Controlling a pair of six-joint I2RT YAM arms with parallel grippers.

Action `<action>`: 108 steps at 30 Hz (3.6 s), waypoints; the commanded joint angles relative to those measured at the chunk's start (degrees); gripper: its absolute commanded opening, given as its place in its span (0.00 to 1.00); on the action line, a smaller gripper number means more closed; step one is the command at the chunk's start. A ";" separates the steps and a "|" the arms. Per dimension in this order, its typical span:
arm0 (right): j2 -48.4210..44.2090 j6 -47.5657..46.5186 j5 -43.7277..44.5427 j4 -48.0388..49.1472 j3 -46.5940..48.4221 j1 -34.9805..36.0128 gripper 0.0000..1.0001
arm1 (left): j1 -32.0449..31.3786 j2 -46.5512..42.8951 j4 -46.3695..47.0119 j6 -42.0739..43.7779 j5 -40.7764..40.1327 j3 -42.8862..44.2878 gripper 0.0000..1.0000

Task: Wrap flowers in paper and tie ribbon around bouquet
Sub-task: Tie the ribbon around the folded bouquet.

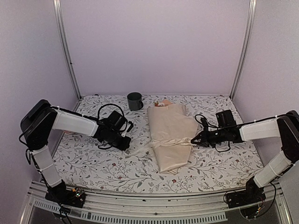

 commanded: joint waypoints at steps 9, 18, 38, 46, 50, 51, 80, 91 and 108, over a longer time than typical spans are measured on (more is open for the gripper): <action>6.09 -5.28 0.02 -3.25 11.87 -2.54 0.00 | 1.61 5.70 4.06 6.41 -8.37 11.52 0.00; 8.67 -5.29 -3.45 -2.45 14.43 -2.82 0.00 | 5.16 5.74 11.57 5.17 -17.83 14.55 0.00; 11.82 -4.11 -3.50 -3.32 19.99 -4.22 0.00 | 5.58 5.24 14.17 6.07 -17.74 14.19 0.00; 3.95 3.82 -2.00 3.03 4.66 -18.36 0.00 | 9.96 0.88 12.97 3.96 -20.31 4.43 0.00; 0.99 5.45 -1.10 5.27 -4.71 -26.27 0.00 | 14.34 -2.66 13.29 0.93 -21.01 -3.38 0.00; 0.98 5.63 -1.07 6.11 -6.86 -27.78 0.00 | 15.53 -3.21 13.59 -0.09 -21.09 -5.16 0.00; -3.08 -18.06 18.35 -27.31 20.57 -4.79 0.90 | 16.07 -7.09 16.80 1.83 -8.97 -2.93 0.00; 15.59 -32.33 25.49 -47.77 32.33 7.37 0.64 | 14.96 -7.78 15.52 2.92 -9.06 -1.42 0.00; 10.29 -31.27 26.12 -48.30 31.49 9.30 0.50 | 14.87 -6.63 14.48 3.49 -8.04 0.01 0.00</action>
